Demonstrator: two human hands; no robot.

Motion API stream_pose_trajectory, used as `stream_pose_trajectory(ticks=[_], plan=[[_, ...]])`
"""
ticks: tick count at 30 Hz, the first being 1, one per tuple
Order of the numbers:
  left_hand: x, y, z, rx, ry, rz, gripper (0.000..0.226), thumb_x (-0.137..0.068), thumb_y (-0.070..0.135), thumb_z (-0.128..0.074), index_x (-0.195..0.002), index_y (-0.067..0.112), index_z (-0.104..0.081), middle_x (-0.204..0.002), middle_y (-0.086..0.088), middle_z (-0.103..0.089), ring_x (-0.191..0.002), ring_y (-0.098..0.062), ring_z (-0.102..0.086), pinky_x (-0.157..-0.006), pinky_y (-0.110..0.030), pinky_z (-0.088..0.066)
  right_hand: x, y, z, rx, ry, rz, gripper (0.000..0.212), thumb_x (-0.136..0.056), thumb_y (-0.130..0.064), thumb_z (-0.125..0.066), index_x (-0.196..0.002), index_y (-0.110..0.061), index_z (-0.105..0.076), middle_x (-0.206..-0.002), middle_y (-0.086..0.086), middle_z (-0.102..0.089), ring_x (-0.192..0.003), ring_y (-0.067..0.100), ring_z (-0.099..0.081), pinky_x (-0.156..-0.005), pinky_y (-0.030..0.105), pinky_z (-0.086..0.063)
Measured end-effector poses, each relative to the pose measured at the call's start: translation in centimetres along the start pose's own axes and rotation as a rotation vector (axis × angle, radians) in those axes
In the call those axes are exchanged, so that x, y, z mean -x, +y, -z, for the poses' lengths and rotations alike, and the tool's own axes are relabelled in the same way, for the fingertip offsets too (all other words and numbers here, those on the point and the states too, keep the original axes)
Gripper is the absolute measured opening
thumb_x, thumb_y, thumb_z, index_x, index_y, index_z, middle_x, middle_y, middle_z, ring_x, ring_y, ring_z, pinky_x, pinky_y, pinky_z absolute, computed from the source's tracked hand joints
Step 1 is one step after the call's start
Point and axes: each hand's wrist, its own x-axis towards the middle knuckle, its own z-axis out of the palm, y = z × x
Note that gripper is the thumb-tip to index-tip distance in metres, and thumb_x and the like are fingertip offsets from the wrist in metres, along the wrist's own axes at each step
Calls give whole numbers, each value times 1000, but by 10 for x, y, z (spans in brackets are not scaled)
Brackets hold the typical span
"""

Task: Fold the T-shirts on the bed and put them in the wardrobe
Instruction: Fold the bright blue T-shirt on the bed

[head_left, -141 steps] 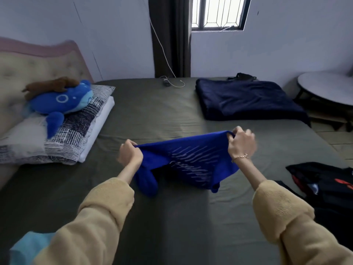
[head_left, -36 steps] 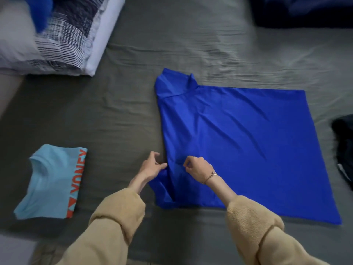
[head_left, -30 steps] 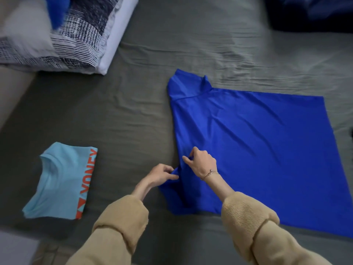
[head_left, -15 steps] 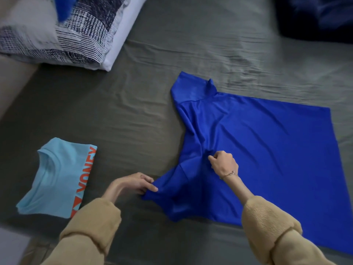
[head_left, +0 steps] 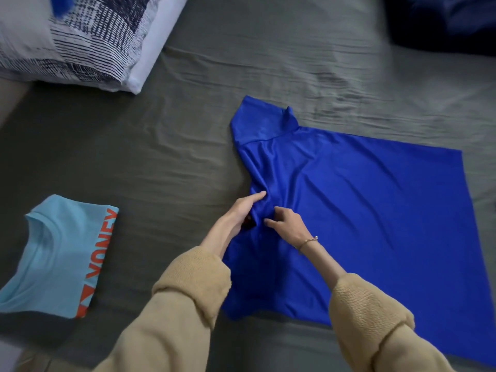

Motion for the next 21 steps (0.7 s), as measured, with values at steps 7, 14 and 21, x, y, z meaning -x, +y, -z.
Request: stream_pose_trajectory(ticks=[7, 14, 21], plan=[[-9, 0, 14, 140, 48, -49, 26, -82, 5, -62, -106, -5, -64, -98, -19, -68, -83, -27, -65, -79, -35, -53, -6, 7, 9, -44, -99, -57, 18, -87, -29, -62, -88, -12, -58, -84, 2, -60, -81, 16, -52, -65, 21, -39], [-16, 1, 73, 431, 559, -195, 17, -72, 3, -68, -81, 12, -56, -79, -5, -61, -70, -19, -57, -63, -26, -46, -12, 9, 8, -35, -105, -59, 10, -87, -21, -60, -90, -11, -61, -76, -2, -65, -79, 11, -59, -66, 11, -41], [10, -38, 98, -142, 775, -174, 27, -86, 27, -63, -106, 9, -60, -102, -2, -56, -91, -18, -51, -76, -24, -35, -10, 10, -11, 42, 44, -75, 12, -82, -22, -63, -74, -19, -55, -74, -1, -62, -77, 17, -55, -74, 28, -46]])
